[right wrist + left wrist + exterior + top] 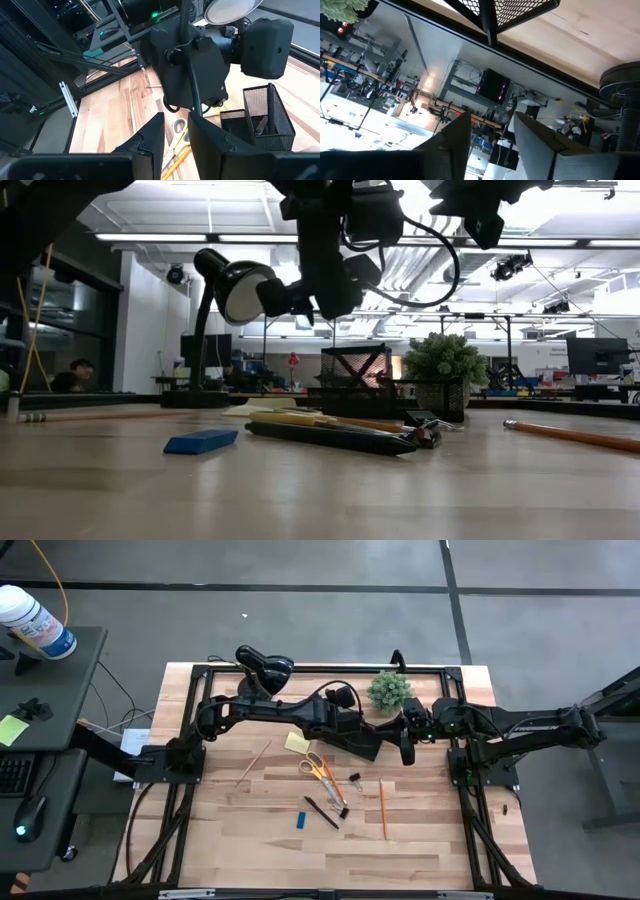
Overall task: Pick and place office supplies into organizer
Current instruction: Put the pen into the desk organizer
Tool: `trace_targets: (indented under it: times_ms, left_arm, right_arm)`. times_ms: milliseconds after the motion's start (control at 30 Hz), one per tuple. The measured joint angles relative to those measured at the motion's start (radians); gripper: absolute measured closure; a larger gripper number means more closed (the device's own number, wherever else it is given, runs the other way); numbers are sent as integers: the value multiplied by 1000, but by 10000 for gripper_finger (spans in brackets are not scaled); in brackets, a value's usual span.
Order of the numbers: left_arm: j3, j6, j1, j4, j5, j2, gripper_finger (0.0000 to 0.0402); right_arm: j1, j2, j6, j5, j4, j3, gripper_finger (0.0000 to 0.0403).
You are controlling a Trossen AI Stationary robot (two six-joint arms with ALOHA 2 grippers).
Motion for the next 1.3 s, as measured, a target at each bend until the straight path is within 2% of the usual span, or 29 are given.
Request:
trace_targets:
  times_ms: [200,333,467,567,633,733,800,1067,1300]
  left_arm:
    - [13,-10,0,-16,-62,0,242]
    - [108,-109,-1,-113,-75,0,241]
    - [269,-373,-16,-294,-16,0,241]
    - [412,-676,-35,-469,117,0,241]
    - [470,-873,-51,-505,211,-5,241]
    - [442,-1055,-89,-487,326,-65,241]
    - [445,-1134,-130,-474,334,-87,241]
    - [442,-1199,-315,-507,409,-92,241]
    - [389,-1360,-436,-507,403,-92,241]
  right_arm:
    - [0,0,0,0,0,0,320]
    - [0,0,-4,0,0,0,320]
    - [0,0,-8,0,-1,0,320]
    - [0,0,-8,0,-16,0,320]
    - [0,0,-7,0,-35,0,320]
    - [0,0,2,-2,-61,0,320]
    - [0,0,8,-8,-68,0,320]
    - [8,3,42,-59,-67,0,320]
    - [111,69,74,-33,-12,0,320]
